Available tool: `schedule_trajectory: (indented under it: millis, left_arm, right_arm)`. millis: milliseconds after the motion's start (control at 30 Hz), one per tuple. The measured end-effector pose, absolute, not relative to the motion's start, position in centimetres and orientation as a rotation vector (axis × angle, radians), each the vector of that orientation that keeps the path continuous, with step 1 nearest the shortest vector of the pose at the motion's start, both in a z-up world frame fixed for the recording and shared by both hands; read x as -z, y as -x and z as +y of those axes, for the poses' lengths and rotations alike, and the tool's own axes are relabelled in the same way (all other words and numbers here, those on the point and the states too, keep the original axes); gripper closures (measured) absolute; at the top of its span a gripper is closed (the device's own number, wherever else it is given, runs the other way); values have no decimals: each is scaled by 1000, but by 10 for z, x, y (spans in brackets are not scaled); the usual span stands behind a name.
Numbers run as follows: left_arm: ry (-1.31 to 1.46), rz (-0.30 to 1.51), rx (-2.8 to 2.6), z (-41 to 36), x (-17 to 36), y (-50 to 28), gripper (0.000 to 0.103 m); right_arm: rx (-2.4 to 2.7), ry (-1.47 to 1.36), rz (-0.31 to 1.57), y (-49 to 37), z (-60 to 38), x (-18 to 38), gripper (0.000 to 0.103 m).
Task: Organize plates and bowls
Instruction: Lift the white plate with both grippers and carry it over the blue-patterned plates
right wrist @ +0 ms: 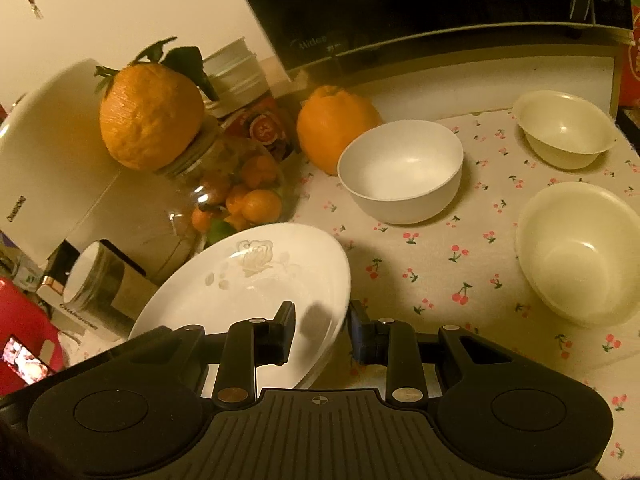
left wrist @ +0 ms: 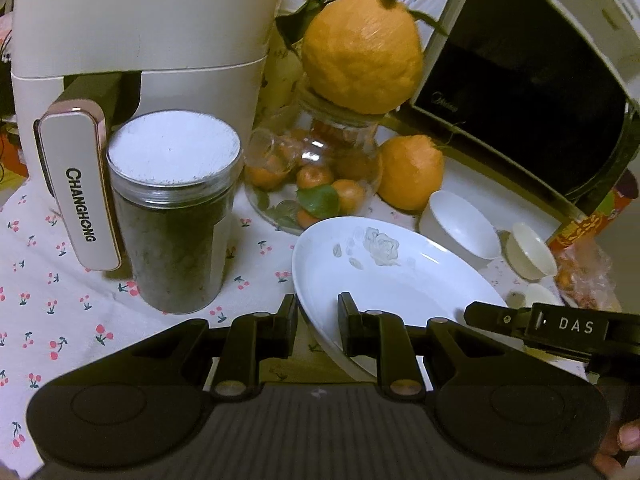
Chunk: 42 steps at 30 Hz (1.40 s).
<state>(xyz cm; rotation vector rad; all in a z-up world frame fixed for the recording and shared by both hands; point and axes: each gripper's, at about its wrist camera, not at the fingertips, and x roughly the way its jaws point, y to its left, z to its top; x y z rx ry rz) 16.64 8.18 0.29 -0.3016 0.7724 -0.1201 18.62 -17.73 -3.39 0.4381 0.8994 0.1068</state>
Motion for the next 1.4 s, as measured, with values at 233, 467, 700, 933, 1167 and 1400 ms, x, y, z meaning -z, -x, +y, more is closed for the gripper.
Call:
schedule_trajectory:
  millis: [233, 467, 700, 933, 1167, 1400]
  left_arm:
    - [304, 745, 164, 77, -14, -150, 84]
    - [307, 730, 215, 70, -23, -134, 84]
    - [294, 711, 259, 58, -31, -120, 84]
    - [273, 716, 292, 47, -28, -111, 84]
    - [255, 723, 318, 39, -24, -105, 84]
    - [220, 745, 351, 28, -18, -101, 84]
  right_arm:
    - [-90, -441, 881, -168, -183, 18, 75]
    - [-76, -443, 869, -144, -192, 8, 75]
    - [-50, -452, 871, -119, -201, 4, 75]
    - [-27, -453, 875, -99, -209, 1, 75]
    - [-14, -434, 905, -87, -213, 4, 75]
    - [3, -421, 961, -77, -219, 12, 75]
